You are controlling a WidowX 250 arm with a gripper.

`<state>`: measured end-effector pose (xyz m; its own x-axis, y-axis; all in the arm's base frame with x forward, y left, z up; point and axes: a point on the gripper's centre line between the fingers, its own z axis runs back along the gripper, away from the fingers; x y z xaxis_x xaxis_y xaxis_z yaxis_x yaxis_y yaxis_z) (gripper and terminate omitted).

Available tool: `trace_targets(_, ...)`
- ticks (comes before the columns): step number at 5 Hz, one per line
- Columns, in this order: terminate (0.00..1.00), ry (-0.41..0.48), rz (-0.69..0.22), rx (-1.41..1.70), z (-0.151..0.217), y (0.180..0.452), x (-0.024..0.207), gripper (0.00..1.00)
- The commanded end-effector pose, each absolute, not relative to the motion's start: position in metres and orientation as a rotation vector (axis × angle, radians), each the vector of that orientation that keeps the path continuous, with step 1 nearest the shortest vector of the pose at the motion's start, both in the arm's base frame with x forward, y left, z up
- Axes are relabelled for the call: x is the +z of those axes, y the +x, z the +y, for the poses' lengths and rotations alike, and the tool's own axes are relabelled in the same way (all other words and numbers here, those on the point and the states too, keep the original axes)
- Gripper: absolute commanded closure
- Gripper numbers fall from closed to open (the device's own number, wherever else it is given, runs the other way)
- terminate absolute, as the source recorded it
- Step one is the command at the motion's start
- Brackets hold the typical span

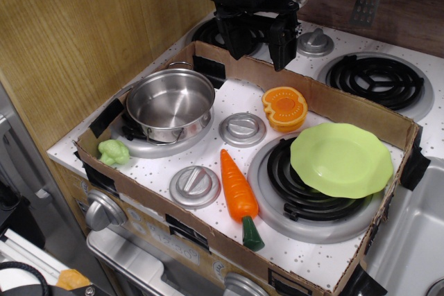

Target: Put carrot on plate

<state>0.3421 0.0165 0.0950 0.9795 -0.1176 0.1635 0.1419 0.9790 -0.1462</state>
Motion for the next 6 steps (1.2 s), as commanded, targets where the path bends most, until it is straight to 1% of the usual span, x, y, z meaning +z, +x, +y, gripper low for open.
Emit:
trace_targets(1,0.0,-0.158,-0.155,-0.131,0.016,0.342,0.095,0.0)
trace_targets(2,0.0,-0.095,-0.184,-0.057,0.014,0.336,0.104,0.0)
trace_targets(3,0.0,0.014,-0.22,0.045,0.004,0.323,0.126,0.0)
trace_targets(4,0.0,0.056,-0.194,0.155,-0.009,0.307,0.145,0.0)
trace_targets(5,0.0,0.051,-0.257,0.372,-0.021,0.291,0.14,0.0)
trace_targets(6,0.0,0.005,-0.258,0.504,-0.029,0.278,0.13,0.0)
